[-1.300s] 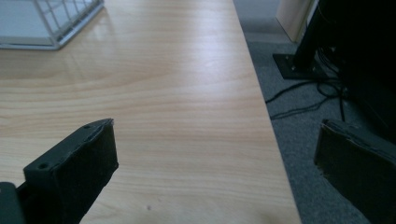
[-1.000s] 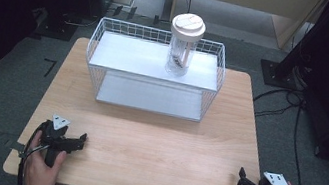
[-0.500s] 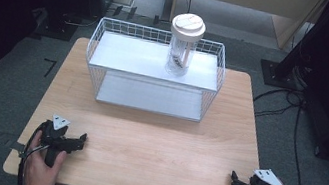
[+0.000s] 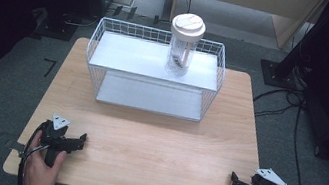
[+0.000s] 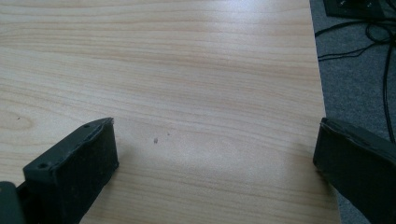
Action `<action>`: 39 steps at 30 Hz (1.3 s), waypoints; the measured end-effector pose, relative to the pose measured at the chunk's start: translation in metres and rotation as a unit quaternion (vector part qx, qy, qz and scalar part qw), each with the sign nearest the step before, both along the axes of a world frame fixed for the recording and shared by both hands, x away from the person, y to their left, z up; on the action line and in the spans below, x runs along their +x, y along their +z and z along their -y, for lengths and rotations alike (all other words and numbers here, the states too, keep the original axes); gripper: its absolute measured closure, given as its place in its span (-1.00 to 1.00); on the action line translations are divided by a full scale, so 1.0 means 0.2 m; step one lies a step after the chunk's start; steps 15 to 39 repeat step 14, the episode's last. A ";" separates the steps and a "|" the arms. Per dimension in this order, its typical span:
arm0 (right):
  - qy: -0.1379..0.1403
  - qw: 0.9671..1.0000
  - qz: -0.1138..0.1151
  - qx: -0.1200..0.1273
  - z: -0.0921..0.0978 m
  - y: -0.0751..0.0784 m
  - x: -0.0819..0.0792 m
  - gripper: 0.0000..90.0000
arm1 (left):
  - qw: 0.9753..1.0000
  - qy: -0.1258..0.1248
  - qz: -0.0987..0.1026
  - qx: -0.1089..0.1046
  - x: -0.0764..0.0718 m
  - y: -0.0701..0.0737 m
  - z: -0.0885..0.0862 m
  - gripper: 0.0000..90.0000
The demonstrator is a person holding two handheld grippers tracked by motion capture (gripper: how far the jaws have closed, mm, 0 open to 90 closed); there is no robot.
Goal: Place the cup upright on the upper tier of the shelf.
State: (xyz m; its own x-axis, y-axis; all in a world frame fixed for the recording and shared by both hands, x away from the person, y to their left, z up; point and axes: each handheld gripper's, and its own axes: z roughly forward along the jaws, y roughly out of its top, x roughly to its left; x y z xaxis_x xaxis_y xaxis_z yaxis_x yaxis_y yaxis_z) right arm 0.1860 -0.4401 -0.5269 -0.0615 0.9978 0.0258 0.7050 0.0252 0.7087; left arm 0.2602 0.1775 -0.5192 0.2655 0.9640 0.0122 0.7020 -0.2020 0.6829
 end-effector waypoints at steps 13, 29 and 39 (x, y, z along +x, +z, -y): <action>-0.001 1.000 -0.001 0.002 0.00 0.00 0.00 -1.00 | 1.000 0.000 0.000 0.000 0.00 0.00 0.00 -1.00; 0.000 1.000 -0.001 0.001 0.00 0.00 0.00 -1.00 | 1.000 0.000 0.000 0.000 0.00 0.00 0.00 -1.00; 0.000 1.000 -0.001 0.001 0.00 0.00 0.00 -1.00 | 1.000 0.000 0.000 0.000 0.00 0.00 0.00 -1.00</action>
